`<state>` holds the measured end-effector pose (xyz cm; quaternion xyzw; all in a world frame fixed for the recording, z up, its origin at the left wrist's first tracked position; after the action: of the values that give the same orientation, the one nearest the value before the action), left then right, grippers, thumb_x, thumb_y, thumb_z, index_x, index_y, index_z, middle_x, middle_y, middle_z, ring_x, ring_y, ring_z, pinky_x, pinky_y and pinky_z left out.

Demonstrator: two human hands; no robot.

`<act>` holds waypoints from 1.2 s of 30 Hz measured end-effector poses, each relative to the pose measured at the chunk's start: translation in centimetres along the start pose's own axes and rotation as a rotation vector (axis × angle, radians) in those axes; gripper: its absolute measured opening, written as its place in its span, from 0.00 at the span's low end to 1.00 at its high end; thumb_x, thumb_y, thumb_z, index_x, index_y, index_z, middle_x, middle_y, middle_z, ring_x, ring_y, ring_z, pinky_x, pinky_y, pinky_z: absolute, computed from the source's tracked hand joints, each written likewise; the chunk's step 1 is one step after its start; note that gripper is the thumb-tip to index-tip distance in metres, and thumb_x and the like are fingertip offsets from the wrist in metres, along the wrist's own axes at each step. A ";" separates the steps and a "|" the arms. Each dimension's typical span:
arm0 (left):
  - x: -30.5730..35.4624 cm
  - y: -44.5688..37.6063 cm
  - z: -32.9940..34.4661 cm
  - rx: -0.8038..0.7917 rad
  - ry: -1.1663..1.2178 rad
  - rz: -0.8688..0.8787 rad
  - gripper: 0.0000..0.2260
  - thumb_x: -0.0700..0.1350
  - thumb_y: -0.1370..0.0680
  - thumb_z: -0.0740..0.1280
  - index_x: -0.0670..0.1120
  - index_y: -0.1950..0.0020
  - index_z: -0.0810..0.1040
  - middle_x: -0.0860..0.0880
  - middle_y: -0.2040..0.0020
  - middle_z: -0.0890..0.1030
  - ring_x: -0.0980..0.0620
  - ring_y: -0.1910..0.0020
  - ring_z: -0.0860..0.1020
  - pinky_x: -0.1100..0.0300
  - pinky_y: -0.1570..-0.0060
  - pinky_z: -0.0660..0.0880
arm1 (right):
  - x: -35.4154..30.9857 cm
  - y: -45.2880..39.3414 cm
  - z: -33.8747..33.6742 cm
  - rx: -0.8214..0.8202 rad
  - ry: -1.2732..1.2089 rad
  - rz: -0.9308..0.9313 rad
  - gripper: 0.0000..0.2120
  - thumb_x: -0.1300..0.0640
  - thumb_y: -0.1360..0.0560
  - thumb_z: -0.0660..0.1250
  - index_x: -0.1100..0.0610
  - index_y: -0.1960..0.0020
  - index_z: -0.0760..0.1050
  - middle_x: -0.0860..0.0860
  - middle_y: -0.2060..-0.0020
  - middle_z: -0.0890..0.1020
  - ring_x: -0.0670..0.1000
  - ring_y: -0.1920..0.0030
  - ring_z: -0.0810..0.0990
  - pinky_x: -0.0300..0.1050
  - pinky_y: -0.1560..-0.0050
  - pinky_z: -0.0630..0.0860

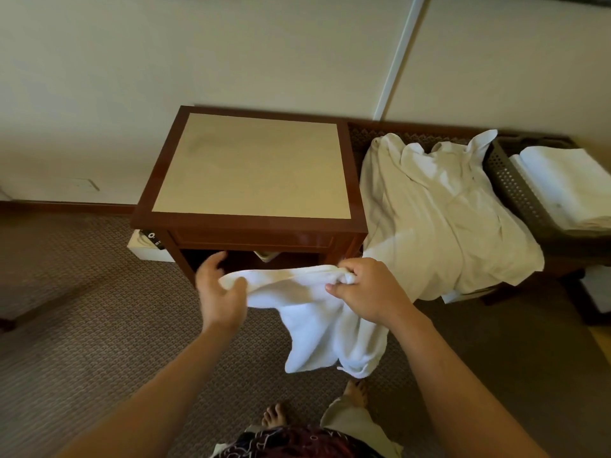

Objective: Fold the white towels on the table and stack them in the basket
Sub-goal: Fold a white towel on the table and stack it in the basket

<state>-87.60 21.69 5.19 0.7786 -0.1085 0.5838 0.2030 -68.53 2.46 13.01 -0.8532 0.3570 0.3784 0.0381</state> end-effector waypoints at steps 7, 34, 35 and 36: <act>7.8 4.6 9.4 -0.821 -0.194 0.411 0.16 0.48 0.18 0.67 0.56 0.30 0.76 0.59 0.37 0.80 0.58 0.34 0.76 0.59 0.37 0.74 | -2.2 0.0 0.5 -0.078 0.056 -0.092 0.12 0.50 0.25 0.71 0.52 0.64 0.76 0.49 0.69 0.80 0.49 0.67 0.78 0.52 0.64 0.75; -5.0 -3.7 -2.5 -0.031 -0.417 0.023 0.11 0.39 0.16 0.54 0.50 0.45 0.75 0.50 0.51 0.77 0.47 0.51 0.76 0.50 0.55 0.72 | -3.0 0.0 -7.3 0.245 -0.340 -0.107 0.09 0.61 0.20 0.62 0.51 0.43 0.77 0.43 0.62 0.76 0.40 0.65 0.73 0.33 0.63 0.71; -4.6 -3.8 -2.9 0.010 -0.387 0.008 0.11 0.40 0.15 0.53 0.50 0.45 0.74 0.49 0.51 0.77 0.46 0.51 0.76 0.49 0.54 0.72 | -2.2 -0.2 -7.1 0.241 -0.313 -0.093 0.10 0.61 0.19 0.62 0.50 0.42 0.78 0.40 0.60 0.78 0.39 0.63 0.76 0.32 0.60 0.72; -4.1 -3.8 -3.4 0.047 -0.373 0.014 0.11 0.40 0.15 0.53 0.50 0.45 0.74 0.49 0.50 0.77 0.46 0.50 0.75 0.49 0.53 0.71 | -1.4 -0.2 -7.1 0.246 -0.292 -0.073 0.11 0.60 0.18 0.62 0.49 0.41 0.79 0.39 0.54 0.81 0.38 0.56 0.79 0.32 0.54 0.73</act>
<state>-90.20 26.30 1.36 0.8772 -0.1358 0.4330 0.1571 -64.67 1.08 18.93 -0.7906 0.3599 0.4499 0.2074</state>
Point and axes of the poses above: each hand's wrist, its own y-axis away from the middle knuckle, its own z-axis out of the palm, x = y × z, the point moved 8 cm from there along -y, towards the middle knuckle
